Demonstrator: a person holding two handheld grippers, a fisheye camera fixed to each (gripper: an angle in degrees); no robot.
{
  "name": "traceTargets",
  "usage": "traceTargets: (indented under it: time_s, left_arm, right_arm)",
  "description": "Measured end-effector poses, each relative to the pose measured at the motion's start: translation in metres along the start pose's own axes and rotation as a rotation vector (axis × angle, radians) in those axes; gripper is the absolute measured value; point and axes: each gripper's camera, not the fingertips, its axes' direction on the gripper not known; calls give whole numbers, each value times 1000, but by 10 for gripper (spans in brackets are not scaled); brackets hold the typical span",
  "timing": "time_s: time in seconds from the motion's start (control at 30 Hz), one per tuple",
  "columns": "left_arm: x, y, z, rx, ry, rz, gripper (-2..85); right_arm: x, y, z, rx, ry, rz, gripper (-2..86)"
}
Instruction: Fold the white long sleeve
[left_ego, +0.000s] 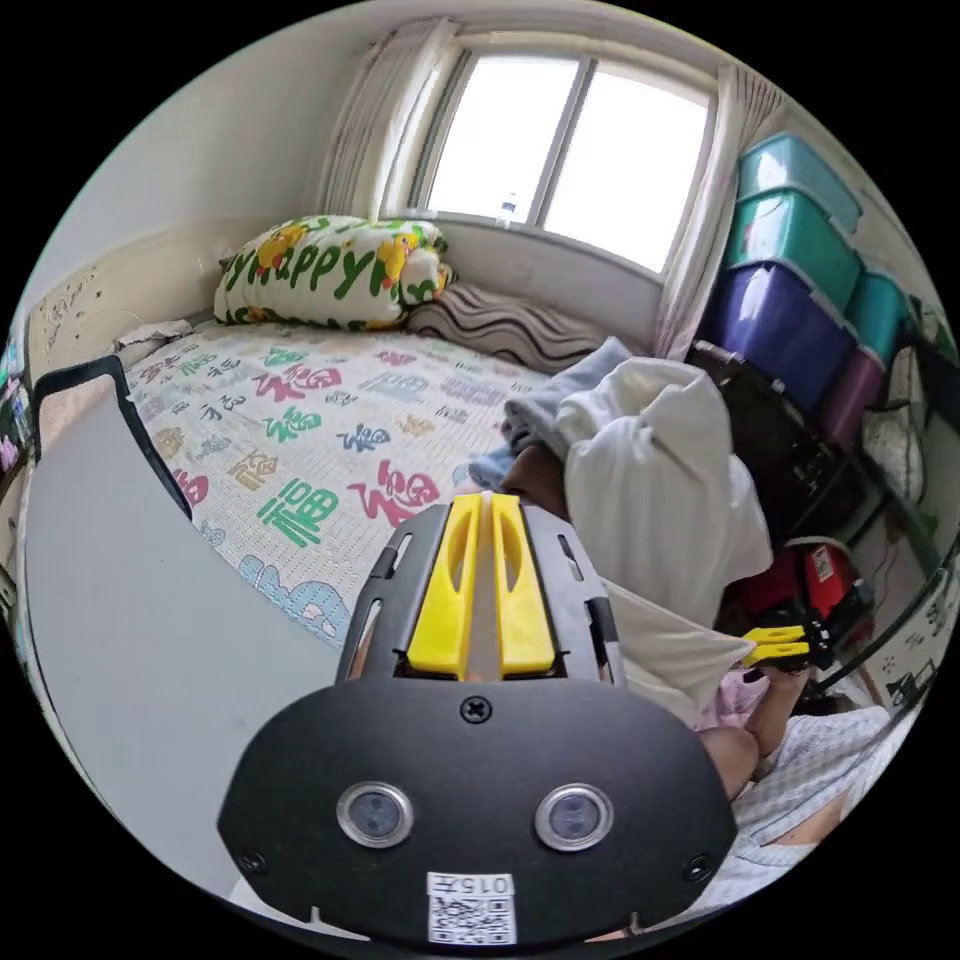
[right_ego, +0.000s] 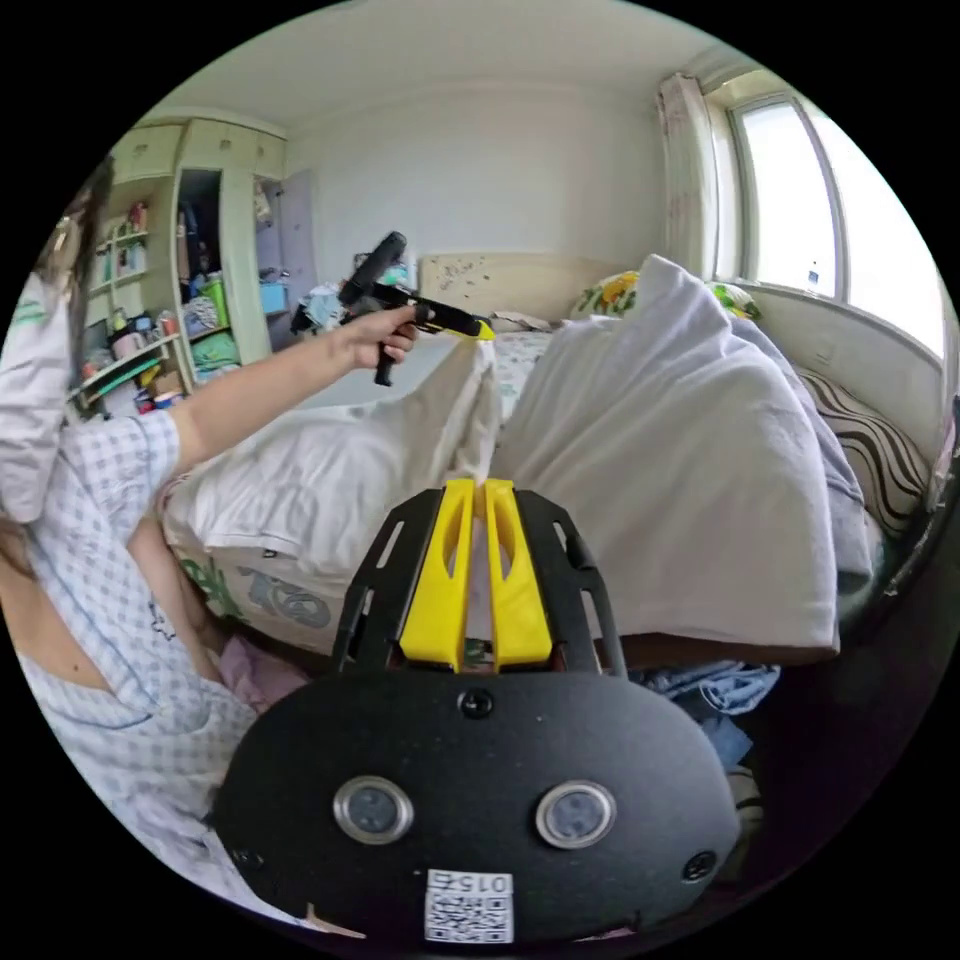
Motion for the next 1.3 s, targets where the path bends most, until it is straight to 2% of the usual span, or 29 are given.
traceTargets:
  time_s: [0.07,0.2,0.37,0.5,0.57,0.67,0.9,1.07,1.2,1.3]
  left_arm:
    - [-21,36,-58,125,92,-37,10]
    - [-63,102,-151,264,203,-101,9]
    - [-116,215,-278,402,172,-171,7]
    - [-167,299,-340,449,127,-238,6]
    - [-216,348,-354,388,214,-356,3]
    - [-255,398,-351,310,175,-503,1]
    - [-273,417,-338,169,144,-543,18]
    - [-270,410,-342,112,67,-568,95]
    - [-265,405,-334,91,121,-549,104]
    - [-257,398,-332,62,81,-530,92]
  right_arm:
    - [-25,-5,-19,100,-267,-111,5]
    - [-78,-25,-19,150,-504,-257,6]
    - [-186,-63,31,42,-789,-457,6]
    - [-262,-75,92,-124,-989,-464,6]
    - [-316,-70,140,-329,-979,-493,6]
    - [-365,-59,171,-445,-877,-586,6]
    - [-418,-50,175,-429,-808,-691,6]
    - [-440,-50,183,-420,-845,-634,7]
    - [-460,-44,193,-447,-817,-650,8]
    - [-479,-37,200,-471,-768,-691,8]
